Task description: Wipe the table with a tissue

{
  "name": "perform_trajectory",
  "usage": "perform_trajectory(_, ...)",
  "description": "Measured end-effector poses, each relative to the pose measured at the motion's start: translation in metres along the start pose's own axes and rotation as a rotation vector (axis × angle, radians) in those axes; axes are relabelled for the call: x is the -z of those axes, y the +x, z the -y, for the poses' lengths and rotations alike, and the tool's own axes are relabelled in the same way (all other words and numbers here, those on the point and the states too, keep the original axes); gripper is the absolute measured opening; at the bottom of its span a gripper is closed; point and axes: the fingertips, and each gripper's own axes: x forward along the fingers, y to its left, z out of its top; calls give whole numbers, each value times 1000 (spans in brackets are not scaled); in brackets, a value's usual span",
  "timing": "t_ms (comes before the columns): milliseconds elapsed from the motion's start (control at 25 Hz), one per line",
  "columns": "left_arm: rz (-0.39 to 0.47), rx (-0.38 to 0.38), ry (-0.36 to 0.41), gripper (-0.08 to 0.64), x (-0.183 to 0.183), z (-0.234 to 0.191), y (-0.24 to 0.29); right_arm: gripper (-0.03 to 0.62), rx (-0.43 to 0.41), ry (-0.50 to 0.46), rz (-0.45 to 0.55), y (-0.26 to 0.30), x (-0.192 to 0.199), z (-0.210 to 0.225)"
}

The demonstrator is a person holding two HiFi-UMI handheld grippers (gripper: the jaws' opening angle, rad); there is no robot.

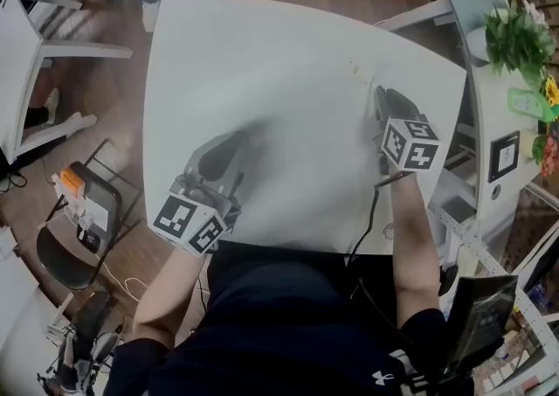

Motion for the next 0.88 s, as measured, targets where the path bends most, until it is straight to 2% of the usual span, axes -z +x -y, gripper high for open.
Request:
perform_trajectory(200,-1,9,-24,23,-2,-7,5,14,76,-22,-84,14,11,15)
perform_trajectory(880,19,1,-69,14,-8,-25,7,14,10,-40,-85,34,1,-20)
